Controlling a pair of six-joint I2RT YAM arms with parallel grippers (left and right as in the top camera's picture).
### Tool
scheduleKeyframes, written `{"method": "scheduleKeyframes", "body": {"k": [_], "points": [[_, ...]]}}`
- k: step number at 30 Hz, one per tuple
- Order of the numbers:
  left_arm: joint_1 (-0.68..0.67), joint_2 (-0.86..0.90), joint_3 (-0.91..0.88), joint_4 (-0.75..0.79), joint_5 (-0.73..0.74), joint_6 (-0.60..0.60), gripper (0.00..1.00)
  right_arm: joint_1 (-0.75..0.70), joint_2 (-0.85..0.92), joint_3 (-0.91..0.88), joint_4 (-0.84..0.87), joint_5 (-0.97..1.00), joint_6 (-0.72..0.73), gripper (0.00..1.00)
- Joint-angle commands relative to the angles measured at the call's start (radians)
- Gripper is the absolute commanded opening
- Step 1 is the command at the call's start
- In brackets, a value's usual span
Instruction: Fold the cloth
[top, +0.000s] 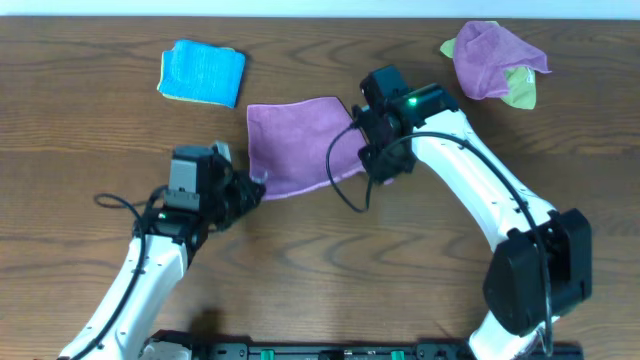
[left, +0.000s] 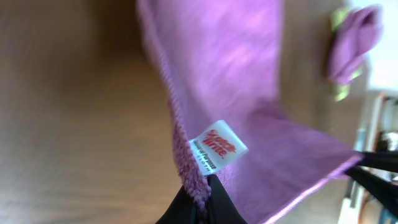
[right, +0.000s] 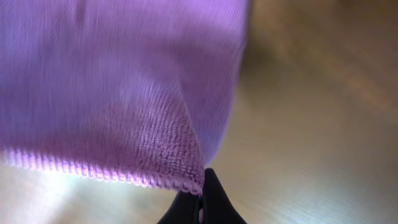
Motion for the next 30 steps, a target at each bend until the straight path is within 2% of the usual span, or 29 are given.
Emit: {"method": "scheduleKeyframes", "body": {"k": [1,4,12,20,25,30], "points": [[0.006,0.006,0.094,0.003,-0.053,-0.014,0.06,-0.004,-0.066,0.005,0.095,0.073,0.016,0.01],[0.006,0.049,0.139,0.032,-0.074,-0.014,0.06,-0.013,-0.073,0.021,0.197,0.08,0.016,0.01],[0.006,0.285,0.286,0.229,-0.078,-0.03,0.06,-0.036,-0.07,0.026,0.463,0.179,-0.038,0.01],[0.007,0.454,0.558,0.234,-0.074,-0.028,0.06,-0.09,-0.057,0.027,0.652,0.203,-0.099,0.01],[0.007,0.484,0.657,0.234,-0.074,-0.013,0.06,-0.103,-0.053,0.04,0.74,0.233,-0.124,0.01],[0.007,0.484,0.7,0.233,-0.074,0.002,0.06,-0.104,-0.045,0.099,0.758,0.233,-0.132,0.01]]}}
